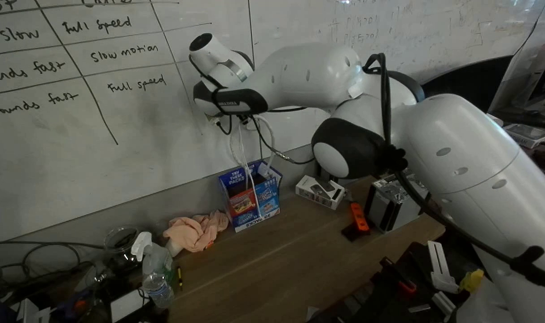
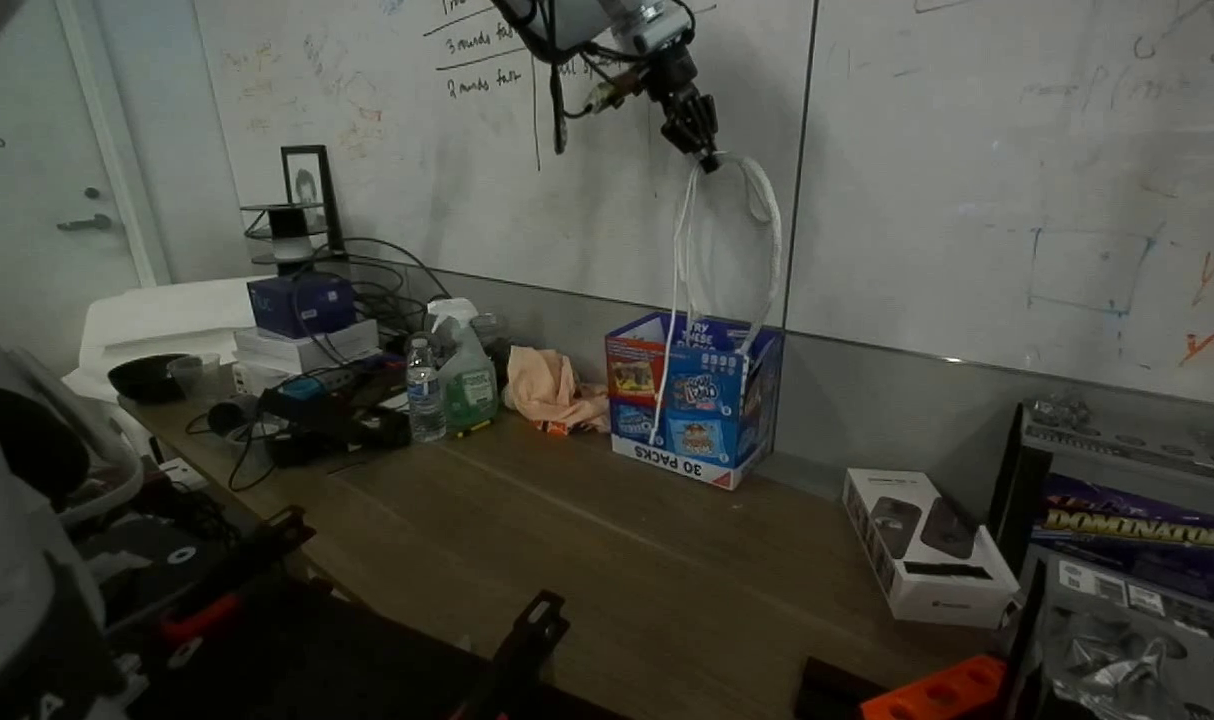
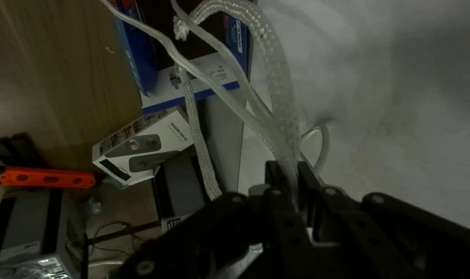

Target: Put the strings in the box

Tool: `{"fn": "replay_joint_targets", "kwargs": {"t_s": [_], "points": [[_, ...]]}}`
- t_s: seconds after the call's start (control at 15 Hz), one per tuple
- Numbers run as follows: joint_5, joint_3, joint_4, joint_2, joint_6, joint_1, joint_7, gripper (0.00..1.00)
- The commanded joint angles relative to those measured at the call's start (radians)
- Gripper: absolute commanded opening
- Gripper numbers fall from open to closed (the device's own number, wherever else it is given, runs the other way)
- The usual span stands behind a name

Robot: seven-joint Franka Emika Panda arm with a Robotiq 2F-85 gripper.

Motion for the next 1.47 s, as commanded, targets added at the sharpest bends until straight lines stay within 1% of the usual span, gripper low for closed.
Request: {"fn": "replay_joint_targets", "kwargs": {"t_s": [0.0,0.27,0.53,0.93,1.0,1.07,1.13,1.2,1.27,1.4], "points": [[-0.028,-0.037,0.038,0.044,-0.042,0.039,0.12,0.03],[-0.012,-0.016,0.039,0.07,-0.056,0.055,0.139,0.03],[-0.007,-0.012,0.039,0.088,-0.059,0.065,0.137,0.03],[-0.007,-0.001,0.045,0.106,-0.05,0.061,0.106,0.03],[-0.005,0.01,0.043,0.107,-0.041,0.058,0.073,0.16],[-0.005,0.02,0.04,0.108,-0.035,0.055,0.04,0.38],[-0.006,0.026,0.041,0.11,-0.032,0.053,0.013,0.41],[-0.008,0.032,0.038,0.11,-0.029,0.052,-0.016,0.42],[-0.007,0.04,0.035,0.108,-0.023,0.049,-0.049,0.47],[-0.021,0.04,0.023,0.095,-0.027,0.047,-0.118,0.63]]}}
